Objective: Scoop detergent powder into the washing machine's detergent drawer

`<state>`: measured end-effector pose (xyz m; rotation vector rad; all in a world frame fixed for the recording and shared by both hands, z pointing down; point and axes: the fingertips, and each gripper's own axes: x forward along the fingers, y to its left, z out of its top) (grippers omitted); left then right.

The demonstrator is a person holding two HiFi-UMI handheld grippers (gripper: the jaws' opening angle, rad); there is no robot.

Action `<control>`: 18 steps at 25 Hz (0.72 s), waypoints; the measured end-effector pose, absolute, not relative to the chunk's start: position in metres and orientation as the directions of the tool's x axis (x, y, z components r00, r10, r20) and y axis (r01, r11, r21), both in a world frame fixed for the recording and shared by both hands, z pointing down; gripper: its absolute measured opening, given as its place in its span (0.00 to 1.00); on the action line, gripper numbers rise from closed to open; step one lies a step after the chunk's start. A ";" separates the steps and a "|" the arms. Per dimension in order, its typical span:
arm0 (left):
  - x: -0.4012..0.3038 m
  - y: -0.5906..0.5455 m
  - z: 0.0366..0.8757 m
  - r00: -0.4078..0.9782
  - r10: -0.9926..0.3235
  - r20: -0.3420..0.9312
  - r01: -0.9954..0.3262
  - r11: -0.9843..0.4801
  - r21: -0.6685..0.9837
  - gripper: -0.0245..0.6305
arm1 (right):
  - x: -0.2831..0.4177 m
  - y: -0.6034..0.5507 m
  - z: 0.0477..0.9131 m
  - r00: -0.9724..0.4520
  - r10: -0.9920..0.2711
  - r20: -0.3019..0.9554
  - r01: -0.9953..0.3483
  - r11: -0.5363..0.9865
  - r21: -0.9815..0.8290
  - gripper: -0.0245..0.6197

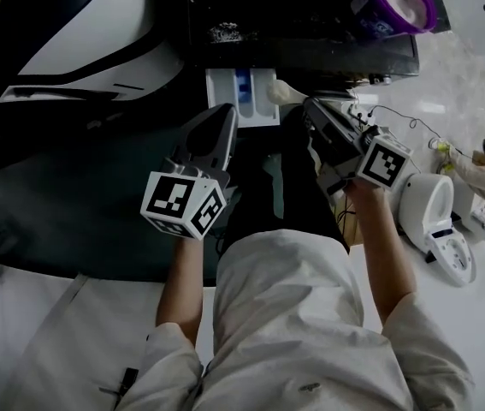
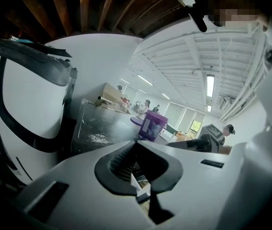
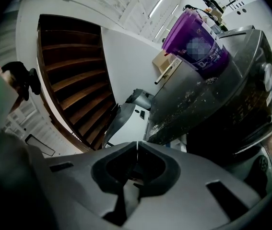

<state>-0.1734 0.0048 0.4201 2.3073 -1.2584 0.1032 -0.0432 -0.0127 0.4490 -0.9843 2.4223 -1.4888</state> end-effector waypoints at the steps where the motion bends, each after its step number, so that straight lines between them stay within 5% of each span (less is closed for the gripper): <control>1: -0.172 0.005 0.423 0.570 -0.764 0.303 -0.805 -0.444 0.394 0.07 | -0.043 -0.014 0.452 -0.777 -0.591 0.217 -0.463 0.303 -0.833 0.05; 18: -0.171 0.023 0.458 0.572 -0.735 0.364 -0.808 -0.431 0.401 0.07 | -0.053 -0.015 0.512 -0.766 -0.583 0.269 -0.541 0.360 -0.760 0.05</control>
